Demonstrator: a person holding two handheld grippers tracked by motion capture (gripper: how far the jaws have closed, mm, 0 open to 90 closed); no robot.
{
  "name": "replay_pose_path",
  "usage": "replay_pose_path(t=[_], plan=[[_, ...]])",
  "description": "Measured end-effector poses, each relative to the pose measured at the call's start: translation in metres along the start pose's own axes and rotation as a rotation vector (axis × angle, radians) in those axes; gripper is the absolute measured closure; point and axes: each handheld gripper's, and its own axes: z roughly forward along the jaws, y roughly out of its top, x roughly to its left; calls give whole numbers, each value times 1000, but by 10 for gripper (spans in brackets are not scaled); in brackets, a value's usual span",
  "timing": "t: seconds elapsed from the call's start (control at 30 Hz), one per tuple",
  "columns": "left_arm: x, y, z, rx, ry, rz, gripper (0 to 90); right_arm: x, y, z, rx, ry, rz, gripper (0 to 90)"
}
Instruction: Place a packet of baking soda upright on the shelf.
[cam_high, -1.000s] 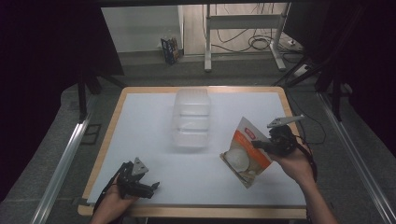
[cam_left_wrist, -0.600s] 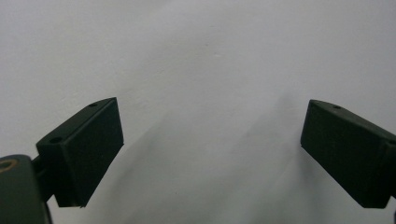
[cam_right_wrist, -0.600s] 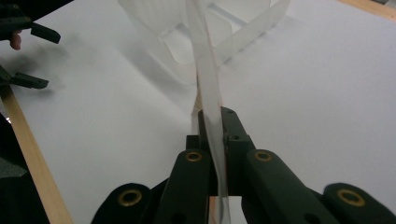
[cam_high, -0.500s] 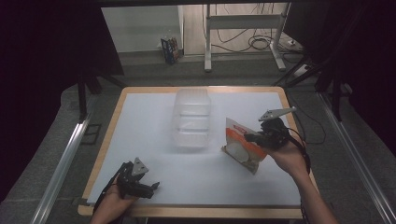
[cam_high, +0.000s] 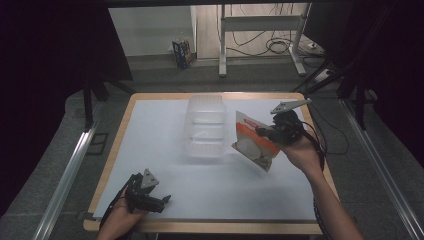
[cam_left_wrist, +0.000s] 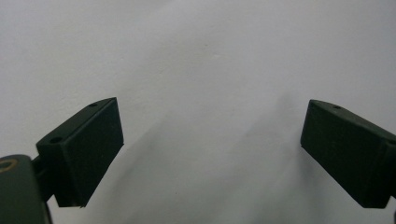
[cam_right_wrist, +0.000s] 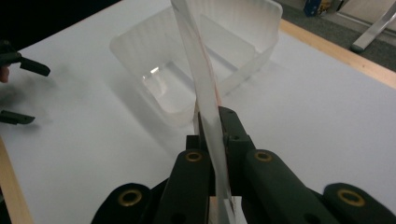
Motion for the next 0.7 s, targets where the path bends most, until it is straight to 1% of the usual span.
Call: replay_pose_path(t=[0.1, 0.2, 0.27, 0.33, 0.37, 0.4, 0.43, 0.5, 0.7], plan=[[0, 0, 0, 1, 0, 2, 59, 0, 5, 2, -7, 4, -2, 886], [0, 0, 0, 0, -1, 1, 59, 0, 18, 4, -21, 12, -10, 886], [0, 0, 0, -2, -2, 0, 58, 0, 20, 5, -24, 14, -13, 886], [0, 0, 0, -4, -2, -2, 58, 1, 31, 7, -31, 13, -23, 886], [0, 0, 0, -5, -2, -2, 58, 1, 31, 7, -31, 13, -23, 886], [0, 0, 0, -4, -2, 0, 58, 0, 36, 9, -32, 10, -26, 886], [0, 0, 0, -4, -2, 0, 58, 0, 36, 9, -32, 10, -26, 886], [0, -1, -1, -5, -3, 1, 58, -2, 43, 12, -34, 3, -28, 886], [1, -1, 0, -6, -6, -6, 58, -9, 52, 16, -40, -15, -23, 886]])
